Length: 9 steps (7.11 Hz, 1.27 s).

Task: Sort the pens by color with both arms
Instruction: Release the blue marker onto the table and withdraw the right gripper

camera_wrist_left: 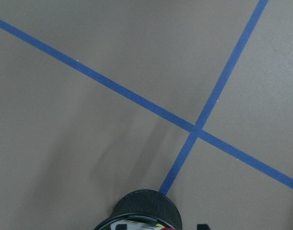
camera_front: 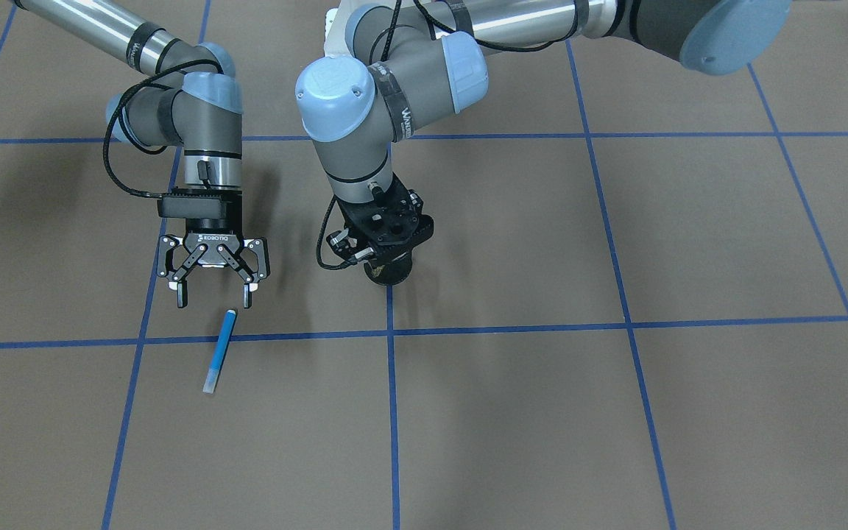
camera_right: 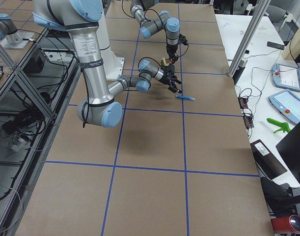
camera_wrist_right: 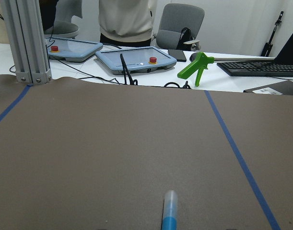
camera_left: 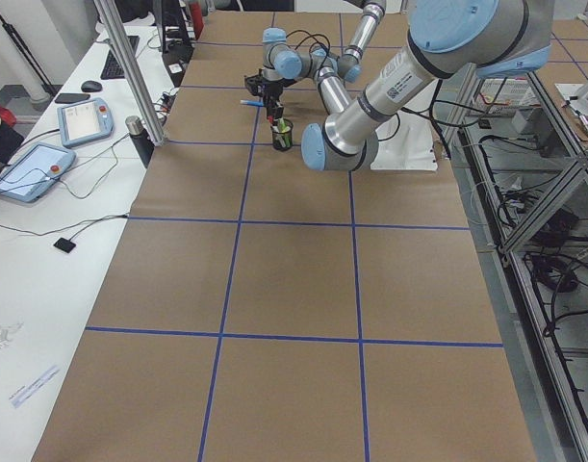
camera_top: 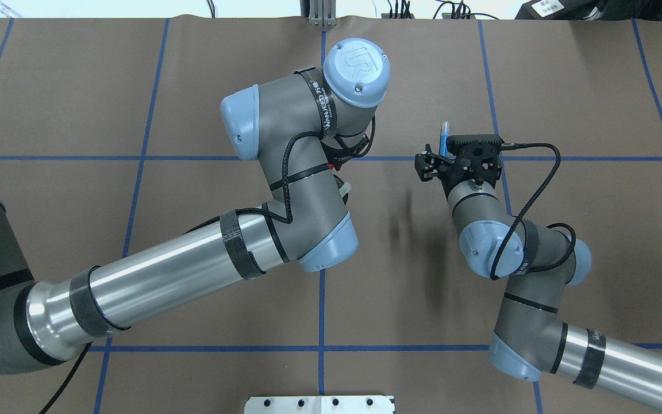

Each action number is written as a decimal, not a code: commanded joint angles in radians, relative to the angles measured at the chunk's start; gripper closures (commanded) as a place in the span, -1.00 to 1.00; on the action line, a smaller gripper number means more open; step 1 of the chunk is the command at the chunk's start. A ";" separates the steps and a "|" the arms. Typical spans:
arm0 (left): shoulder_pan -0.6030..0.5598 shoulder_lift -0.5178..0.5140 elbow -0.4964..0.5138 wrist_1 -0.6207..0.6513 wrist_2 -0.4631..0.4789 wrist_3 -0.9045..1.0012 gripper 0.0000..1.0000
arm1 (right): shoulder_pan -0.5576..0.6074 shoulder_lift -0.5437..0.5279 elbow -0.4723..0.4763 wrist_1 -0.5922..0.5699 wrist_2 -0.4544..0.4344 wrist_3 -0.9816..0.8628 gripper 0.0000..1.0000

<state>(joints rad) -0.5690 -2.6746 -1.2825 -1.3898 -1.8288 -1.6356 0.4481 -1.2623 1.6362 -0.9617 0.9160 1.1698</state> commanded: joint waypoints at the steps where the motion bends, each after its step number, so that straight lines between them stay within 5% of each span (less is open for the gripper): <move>1: 0.000 -0.001 0.000 0.000 0.000 -0.001 0.21 | 0.024 -0.148 0.113 -0.003 0.104 -0.008 -0.99; 3: 0.000 0.001 -0.001 0.000 0.000 -0.001 0.29 | 0.113 -0.276 0.198 -0.008 0.203 -0.010 -0.99; 5: -0.003 -0.001 -0.003 0.000 0.000 -0.001 0.47 | 0.245 -0.264 0.218 -0.073 0.344 -0.010 -0.99; 9: -0.011 0.001 -0.024 0.002 -0.001 0.003 0.86 | 0.377 -0.130 0.347 -0.582 0.579 -0.010 -1.00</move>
<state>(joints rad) -0.5759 -2.6738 -1.2979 -1.3885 -1.8299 -1.6339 0.7737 -1.4423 1.9429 -1.3841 1.4105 1.1597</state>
